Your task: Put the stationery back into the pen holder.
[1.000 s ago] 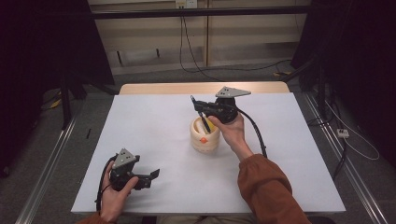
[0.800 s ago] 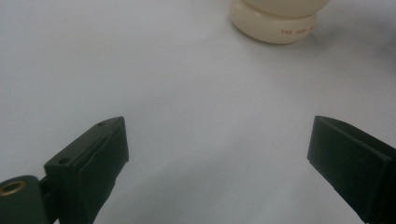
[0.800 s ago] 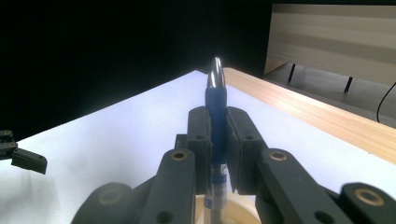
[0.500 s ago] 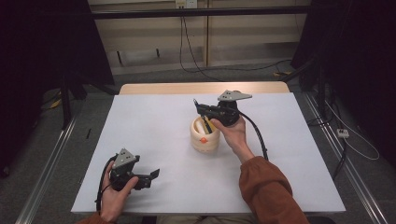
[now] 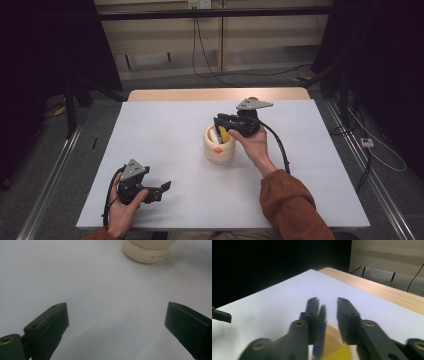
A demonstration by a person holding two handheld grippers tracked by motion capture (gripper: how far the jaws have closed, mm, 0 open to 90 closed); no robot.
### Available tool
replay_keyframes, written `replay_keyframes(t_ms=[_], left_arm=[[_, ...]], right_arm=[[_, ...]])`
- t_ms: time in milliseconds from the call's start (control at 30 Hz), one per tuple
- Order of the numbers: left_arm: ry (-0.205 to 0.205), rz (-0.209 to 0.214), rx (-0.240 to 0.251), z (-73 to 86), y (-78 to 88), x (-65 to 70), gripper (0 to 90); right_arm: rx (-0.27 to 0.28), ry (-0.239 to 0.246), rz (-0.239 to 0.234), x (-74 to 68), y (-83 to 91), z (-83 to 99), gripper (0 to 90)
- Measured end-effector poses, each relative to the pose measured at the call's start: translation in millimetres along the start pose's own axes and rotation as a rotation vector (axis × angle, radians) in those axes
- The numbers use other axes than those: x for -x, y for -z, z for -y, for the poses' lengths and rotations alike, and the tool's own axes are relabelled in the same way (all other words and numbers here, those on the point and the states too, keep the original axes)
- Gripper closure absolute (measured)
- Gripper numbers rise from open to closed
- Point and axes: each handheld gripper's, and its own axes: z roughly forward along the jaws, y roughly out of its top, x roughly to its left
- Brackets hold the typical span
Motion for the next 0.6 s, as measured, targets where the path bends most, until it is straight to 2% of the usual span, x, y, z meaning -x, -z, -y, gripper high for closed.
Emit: replay_keyframes(t_ms=[133, 300, 533, 600], left_arm=[[-0.001, 0.001, -0.003, 0.0, 0.0, -0.1, 5.3], [-0.001, 0.0, -0.002, 0.0, -0.1, -0.1, 5.3], [0.005, -0.001, 0.003, -0.3, -0.4, 0.2, 5.3], [0.007, -0.004, 0.004, -0.3, -0.8, 0.1, 5.4]], right_arm=[[-0.008, -0.003, 0.011, -0.3, 0.5, -0.9, 55.7], [-0.043, 0.023, 0.029, -0.7, -0.2, -0.9, 41.2], [-0.071, 0.021, 0.047, -1.8, 1.0, -1.6, 18.5], [-0.072, 0.019, 0.053, -2.4, 2.5, -2.5, 15.3]])
